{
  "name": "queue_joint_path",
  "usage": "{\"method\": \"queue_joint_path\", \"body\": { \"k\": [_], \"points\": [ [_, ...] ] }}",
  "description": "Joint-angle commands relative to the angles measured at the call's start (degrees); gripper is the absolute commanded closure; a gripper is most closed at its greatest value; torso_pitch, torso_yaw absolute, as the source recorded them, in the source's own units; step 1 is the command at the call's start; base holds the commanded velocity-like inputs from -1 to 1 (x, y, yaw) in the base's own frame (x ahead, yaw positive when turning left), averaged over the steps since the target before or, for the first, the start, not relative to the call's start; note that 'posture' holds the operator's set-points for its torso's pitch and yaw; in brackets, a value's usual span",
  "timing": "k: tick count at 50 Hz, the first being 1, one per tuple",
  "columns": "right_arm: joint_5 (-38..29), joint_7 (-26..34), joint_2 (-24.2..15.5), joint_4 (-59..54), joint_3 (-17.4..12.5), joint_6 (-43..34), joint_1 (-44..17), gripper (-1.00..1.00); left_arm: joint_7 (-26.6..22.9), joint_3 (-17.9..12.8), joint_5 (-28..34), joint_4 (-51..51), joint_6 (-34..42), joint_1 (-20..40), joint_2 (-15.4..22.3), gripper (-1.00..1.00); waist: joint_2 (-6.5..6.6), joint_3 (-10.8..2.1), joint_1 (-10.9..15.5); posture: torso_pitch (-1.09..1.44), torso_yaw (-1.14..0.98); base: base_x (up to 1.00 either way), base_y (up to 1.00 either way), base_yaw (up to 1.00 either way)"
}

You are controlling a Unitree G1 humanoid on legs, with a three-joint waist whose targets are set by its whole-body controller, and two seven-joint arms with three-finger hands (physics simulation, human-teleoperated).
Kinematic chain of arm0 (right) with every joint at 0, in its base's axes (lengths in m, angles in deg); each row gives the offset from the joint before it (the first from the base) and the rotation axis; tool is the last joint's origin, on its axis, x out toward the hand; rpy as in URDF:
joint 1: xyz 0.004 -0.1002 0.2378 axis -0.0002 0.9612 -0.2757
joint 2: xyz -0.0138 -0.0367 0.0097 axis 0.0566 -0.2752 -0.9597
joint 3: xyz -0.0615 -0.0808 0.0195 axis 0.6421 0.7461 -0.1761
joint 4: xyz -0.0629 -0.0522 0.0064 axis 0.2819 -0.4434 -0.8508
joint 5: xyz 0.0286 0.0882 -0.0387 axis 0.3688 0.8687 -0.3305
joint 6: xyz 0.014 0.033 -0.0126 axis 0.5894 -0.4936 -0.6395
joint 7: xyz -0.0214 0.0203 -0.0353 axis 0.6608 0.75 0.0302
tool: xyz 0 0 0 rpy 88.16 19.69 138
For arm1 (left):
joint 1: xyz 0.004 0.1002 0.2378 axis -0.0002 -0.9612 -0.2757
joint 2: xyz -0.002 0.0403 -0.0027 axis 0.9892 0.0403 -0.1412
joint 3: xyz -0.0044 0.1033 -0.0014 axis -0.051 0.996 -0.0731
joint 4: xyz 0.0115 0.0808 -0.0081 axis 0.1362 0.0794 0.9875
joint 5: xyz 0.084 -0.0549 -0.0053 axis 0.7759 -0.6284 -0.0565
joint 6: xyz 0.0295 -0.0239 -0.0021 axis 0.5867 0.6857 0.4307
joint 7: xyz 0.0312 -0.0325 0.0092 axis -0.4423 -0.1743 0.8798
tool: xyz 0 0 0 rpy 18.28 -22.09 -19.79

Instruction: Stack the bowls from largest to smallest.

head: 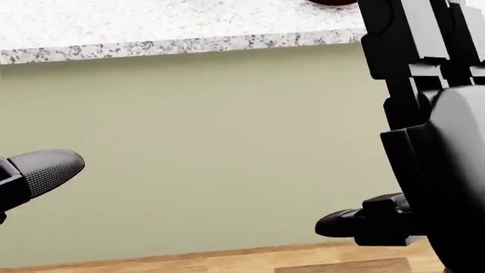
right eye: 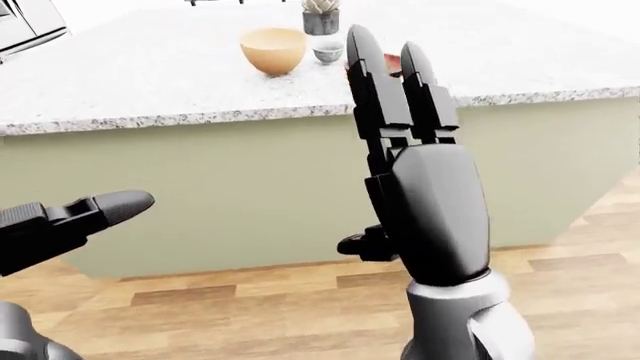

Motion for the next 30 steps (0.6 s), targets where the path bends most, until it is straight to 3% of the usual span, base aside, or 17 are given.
{"method": "queue_joint_path", "body": {
  "k": [1,2,5,9,12,13,14,15,17,20,22,25,26,27,28,29,30],
  "points": [
    [0.1,-1.3,-0.1,2.2,-0.2,0.5,-1.5,-1.0,0.2,0.4,-0.1,-1.2,-0.6,1.9,0.0,-1.0,1.1,-1.65,0.0,0.0,0.0,0.67,0.0,0.0],
    [0.1,-1.4,0.0,2.2,-0.2,0.5,-1.5,-1.0,0.2,0.4,0.0,-1.2,-0.7,1.8,0.0,-1.0,1.12,-2.43,0.0,0.0,0.0,0.68,0.0,0.0],
    [-0.1,-1.3,-0.1,2.2,-0.1,0.4,-1.5,-1.0,0.1,0.4,-0.1,-1.2,-0.8,1.8,-0.2,-1.0,0.79,-1.99,0.2,0.0,0.0,0.66,0.0,0.0],
    [-0.1,-1.4,-0.2,2.2,0.0,0.2,-1.3,-1.0,0.2,0.4,0.0,-1.2,-0.9,1.6,-0.3,-1.0,-0.76,-2.72,1.1,0.0,0.0,0.62,0.0,0.0],
    [-0.2,-1.3,-0.1,2.2,-0.1,0.3,-1.5,-1.0,0.0,0.3,-0.1,-1.2,-0.9,1.9,-0.3,-1.0,-3.97,-4.07,1.0,0.0,0.0,0.6,0.0,0.0],
    [-0.2,-1.3,-0.1,2.2,-0.1,0.3,-1.4,-1.0,-0.1,0.2,-0.1,-1.2,-1.0,1.9,-0.5,-1.0,-6.68,-4.74,0.4,0.0,0.0,0.59,0.0,0.0],
    [-0.2,-1.3,0.0,2.2,-0.1,0.4,-1.4,-1.0,-0.1,0.1,-0.1,-1.2,-1.1,1.9,-0.4,-1.0,-3.85,-2.67,0.4,0.0,0.0,0.59,0.0,0.0],
    [-0.2,-1.3,0.1,2.2,-0.2,0.5,-1.5,-1.0,-0.2,0.1,-0.1,-1.2,-1.0,2.1,-0.5,-1.0,-5.15,-1.12,0.6,0.0,0.0,0.59,0.0,0.0],
    [-0.1,-1.2,0.1,2.2,-0.3,0.5,-1.5,-1.0,-0.2,0.1,-0.1,-1.2,-1.0,2.0,-0.5,-1.0,-5.35,-2.28,-0.5,0.0,0.0,0.59,0.0,0.0],
    [0.0,-1.3,0.1,2.2,-0.4,0.5,-1.3,-1.0,0.0,0.3,0.0,-1.2,-0.8,1.9,-0.2,-1.0,-4.77,-1.81,-0.9,0.0,0.0,0.56,0.0,0.0],
    [0.0,-1.4,0.1,2.2,-0.4,0.5,-1.3,-1.0,0.1,0.3,-0.1,-1.2,-0.6,2.0,0.0,-1.0,-4.07,-2.26,-1.3,0.0,0.0,0.45,0.0,0.0],
    [-0.2,-1.3,0.2,2.2,-0.3,0.5,-1.3,-1.0,0.1,0.2,-0.2,-1.2,-0.5,2.0,0.0,-1.0,-2.03,-3.35,-1.4,0.0,0.0,0.32,0.0,0.0],
    [-0.3,-1.3,0.2,2.2,-0.2,0.4,-1.3,-1.0,0.1,0.3,-0.2,-1.2,-0.5,2.0,0.1,-1.0,-0.86,-3.62,-1.3,0.0,0.0,0.27,0.0,0.0],
    [-0.3,-1.2,0.2,2.2,-0.2,0.3,-1.3,-1.0,0.1,0.3,-0.2,-1.2,-0.5,2.0,0.1,-1.0,1.22,-4.19,-1.1,0.0,0.0,0.27,0.0,0.0],
    [-0.3,-1.2,0.1,2.2,-0.2,0.3,-1.3,-1.0,0.1,0.3,-0.2,-1.2,-0.5,2.0,0.1,-1.0,0.77,-4.46,-1.0,0.0,0.0,0.27,0.0,0.0],
    [-0.3,-1.3,0.1,2.2,-0.2,0.3,-1.3,-1.0,0.1,0.2,-0.2,-1.2,-0.5,2.0,0.1,-1.0,0.62,-2.6,-0.7,0.0,0.0,0.26,0.0,0.0],
    [-0.3,-1.3,0.1,2.2,-0.1,0.2,-1.2,-1.0,0.1,0.2,-0.2,-1.2,-0.5,2.0,0.2,-1.0,1.17,-2.4,-0.5,0.0,0.0,0.27,0.0,0.0]
  ]
}}
